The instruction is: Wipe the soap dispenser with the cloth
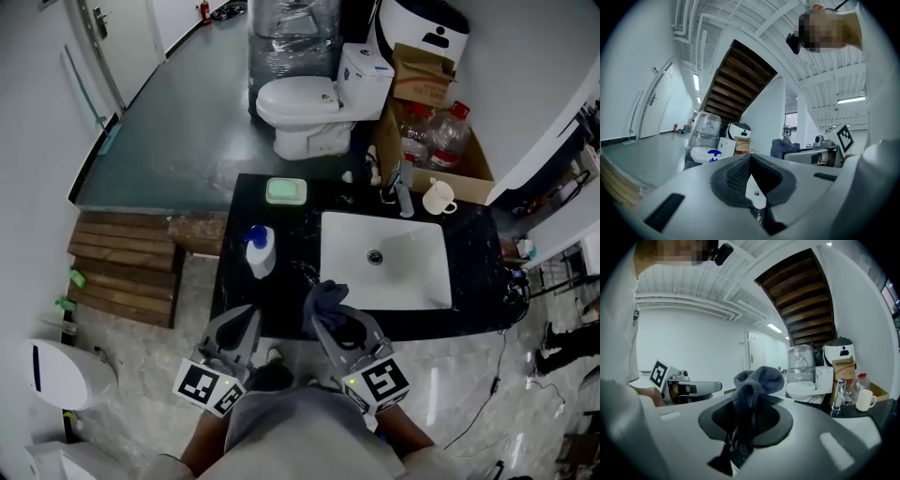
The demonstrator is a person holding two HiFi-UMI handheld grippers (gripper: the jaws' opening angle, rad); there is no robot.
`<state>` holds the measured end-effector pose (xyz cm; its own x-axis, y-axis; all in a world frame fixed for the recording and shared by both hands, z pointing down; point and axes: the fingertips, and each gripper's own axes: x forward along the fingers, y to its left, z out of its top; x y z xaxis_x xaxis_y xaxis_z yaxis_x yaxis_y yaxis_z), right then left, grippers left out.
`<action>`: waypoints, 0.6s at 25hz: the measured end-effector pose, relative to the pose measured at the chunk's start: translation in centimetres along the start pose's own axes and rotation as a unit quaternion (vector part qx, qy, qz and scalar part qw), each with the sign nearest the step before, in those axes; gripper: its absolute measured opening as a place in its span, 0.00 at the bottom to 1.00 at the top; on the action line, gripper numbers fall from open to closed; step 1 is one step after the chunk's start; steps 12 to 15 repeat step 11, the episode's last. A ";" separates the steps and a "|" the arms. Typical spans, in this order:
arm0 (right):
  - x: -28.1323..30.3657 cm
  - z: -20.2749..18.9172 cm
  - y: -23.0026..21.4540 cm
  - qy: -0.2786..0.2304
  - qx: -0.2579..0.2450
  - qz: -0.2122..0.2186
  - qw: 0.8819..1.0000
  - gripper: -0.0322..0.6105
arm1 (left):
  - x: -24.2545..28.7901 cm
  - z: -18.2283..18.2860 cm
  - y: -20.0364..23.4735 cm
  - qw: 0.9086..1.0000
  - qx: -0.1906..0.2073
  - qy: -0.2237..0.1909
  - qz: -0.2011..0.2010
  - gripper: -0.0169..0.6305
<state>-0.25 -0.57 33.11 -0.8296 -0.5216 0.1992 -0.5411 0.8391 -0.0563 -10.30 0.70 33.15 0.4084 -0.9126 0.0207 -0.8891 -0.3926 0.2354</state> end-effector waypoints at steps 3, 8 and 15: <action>-2.3 -0.7 0.1 0.008 -0.004 0.007 1.000 0.15 | -0.9 -0.1 -2.5 1.000 -0.007 0.001 0.003 0.04; -5.0 -0.4 0.5 -0.005 -0.022 0.022 1.000 0.15 | -1.8 -0.5 -5.7 1.000 0.005 -0.009 0.014 0.04; -6.8 -0.4 0.9 -0.011 -0.034 0.030 0.999 0.15 | -2.0 -0.9 -7.5 1.000 0.012 -0.014 0.022 0.04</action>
